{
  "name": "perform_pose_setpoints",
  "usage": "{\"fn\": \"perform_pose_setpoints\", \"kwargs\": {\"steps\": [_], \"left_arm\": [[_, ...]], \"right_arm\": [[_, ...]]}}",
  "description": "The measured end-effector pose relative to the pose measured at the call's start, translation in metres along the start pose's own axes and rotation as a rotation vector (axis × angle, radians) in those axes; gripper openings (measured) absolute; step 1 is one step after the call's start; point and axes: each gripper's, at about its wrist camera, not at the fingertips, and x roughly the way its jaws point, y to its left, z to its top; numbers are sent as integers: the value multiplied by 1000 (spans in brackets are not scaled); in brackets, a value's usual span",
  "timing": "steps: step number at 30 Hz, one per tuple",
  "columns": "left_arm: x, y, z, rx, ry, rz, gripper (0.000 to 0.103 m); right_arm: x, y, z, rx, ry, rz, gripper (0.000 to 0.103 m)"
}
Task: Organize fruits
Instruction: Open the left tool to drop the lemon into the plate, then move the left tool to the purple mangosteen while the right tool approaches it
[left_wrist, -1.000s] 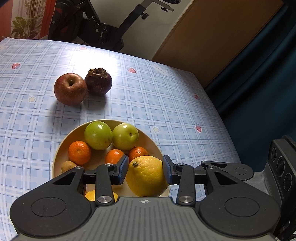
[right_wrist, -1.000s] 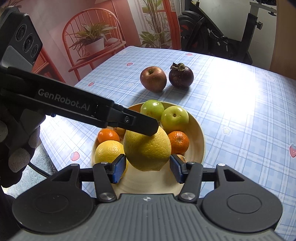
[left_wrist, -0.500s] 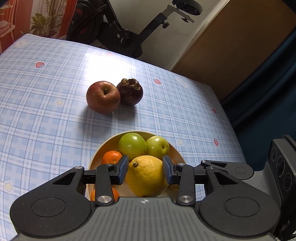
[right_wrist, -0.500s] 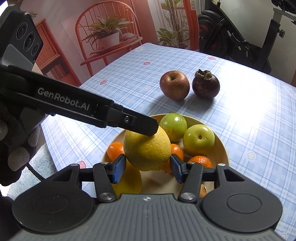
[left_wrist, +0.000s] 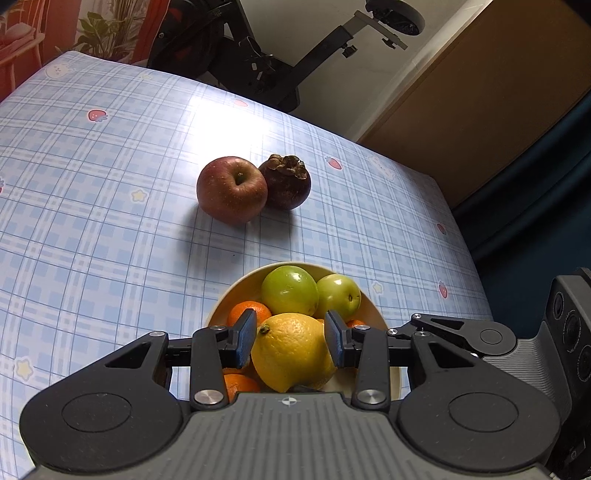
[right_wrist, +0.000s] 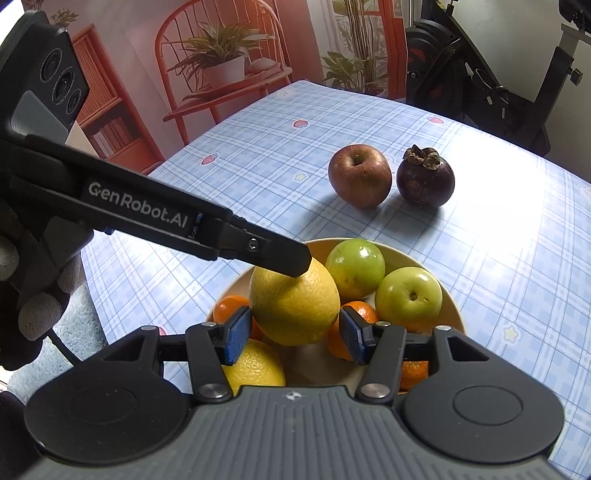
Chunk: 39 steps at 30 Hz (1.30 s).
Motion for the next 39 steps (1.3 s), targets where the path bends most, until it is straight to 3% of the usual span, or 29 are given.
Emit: {"fn": "perform_pose_setpoints", "kwargs": {"steps": [11, 25, 39], "left_arm": [[-5, 2, 3, -9, -26, 16, 41], [-38, -6, 22, 74, -169, 81, 42], [-44, -7, 64, 174, -268, 177, 43]], "right_arm": [[-1, 0, -5, -1, 9, -15, 55], [-34, -28, 5, 87, -169, -85, 55], [-33, -54, 21, 81, -242, -142, 56]]}}
